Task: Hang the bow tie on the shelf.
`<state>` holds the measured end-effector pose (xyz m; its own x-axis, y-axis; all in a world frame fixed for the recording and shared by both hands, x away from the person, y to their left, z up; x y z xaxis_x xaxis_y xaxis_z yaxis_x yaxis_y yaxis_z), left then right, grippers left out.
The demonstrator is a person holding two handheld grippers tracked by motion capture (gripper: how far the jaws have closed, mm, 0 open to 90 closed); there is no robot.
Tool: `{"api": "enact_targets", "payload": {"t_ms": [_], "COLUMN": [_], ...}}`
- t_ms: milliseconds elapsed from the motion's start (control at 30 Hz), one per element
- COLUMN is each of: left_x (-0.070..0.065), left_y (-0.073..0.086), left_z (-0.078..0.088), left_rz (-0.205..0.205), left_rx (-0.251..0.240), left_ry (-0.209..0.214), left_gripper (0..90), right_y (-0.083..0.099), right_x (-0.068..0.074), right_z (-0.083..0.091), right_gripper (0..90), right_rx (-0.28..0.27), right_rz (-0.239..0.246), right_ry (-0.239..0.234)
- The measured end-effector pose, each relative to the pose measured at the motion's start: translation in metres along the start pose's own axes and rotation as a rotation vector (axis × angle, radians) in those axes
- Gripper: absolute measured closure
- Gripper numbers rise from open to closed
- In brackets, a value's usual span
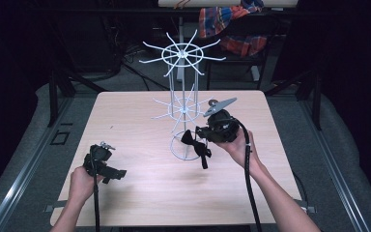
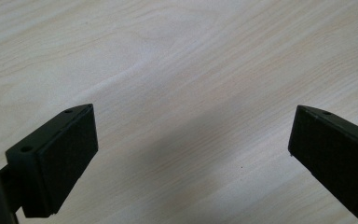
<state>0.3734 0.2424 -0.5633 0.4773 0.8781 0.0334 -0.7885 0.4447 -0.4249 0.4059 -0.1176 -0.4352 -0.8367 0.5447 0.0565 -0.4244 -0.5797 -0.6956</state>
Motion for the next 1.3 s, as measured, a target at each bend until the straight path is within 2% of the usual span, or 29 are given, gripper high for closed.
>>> {"api": "enact_targets", "payload": {"t_ms": [233, 333, 533, 667, 933, 1133, 1300], "left_x": [0.0, 0.0, 0.0, 0.0, 0.0, 0.0, 0.0], "left_y": [0.0, 0.0, 0.0, 0.0, -0.001, -0.001, -0.001], "left_z": [0.0, 0.0, 0.0, 0.0, 0.0, 0.0, 0.0], "left_rz": [-0.002, -0.001, -0.006, -0.005, -0.004, -0.003, -0.004], "left_rx": [0.002, 0.001, 0.001, 0.001, 0.003, 0.001, 0.001], "left_ry": [0.004, 0.004, 0.004, 0.005, 0.007, 0.006, 0.006], "left_gripper": [1.3, 1.3, 1.3, 1.3, 1.3, 1.3, 1.3], "right_y": [0.001, 0.002, 0.004, 0.006, 0.011, 0.015, 0.021], "right_x": [0.001, 0.002, 0.003, 0.005, 0.007, 0.008, 0.007], "right_z": [0.001, 0.003, 0.006, 0.01, 0.019, 0.023, 0.026], "right_gripper": [73.8, 63.1, 47.4, 39.4, 27.1, 20.1, 14.5], "right_rx": [0.002, 0.017, 0.027, 0.02, 0.048, 0.046, 0.076], "right_rz": [0.005, 0.004, 0.016, 0.011, 0.0, -0.002, -0.008], "right_ry": [-0.006, -0.022, -0.028, -0.048, -0.066, -0.078, -0.084]}}
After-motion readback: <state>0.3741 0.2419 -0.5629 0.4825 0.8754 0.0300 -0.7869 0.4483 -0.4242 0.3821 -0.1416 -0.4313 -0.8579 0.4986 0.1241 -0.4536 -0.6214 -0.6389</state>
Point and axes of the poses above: each handheld gripper's, and its own axes: z roughly backward along the jaws, y roughly out of its underside, x roughly to its left, the point moved 4 cm from there along -z, roughly forward along the jaws, and after that the axes turned 5 degrees about -y, right-handed, at the moved point
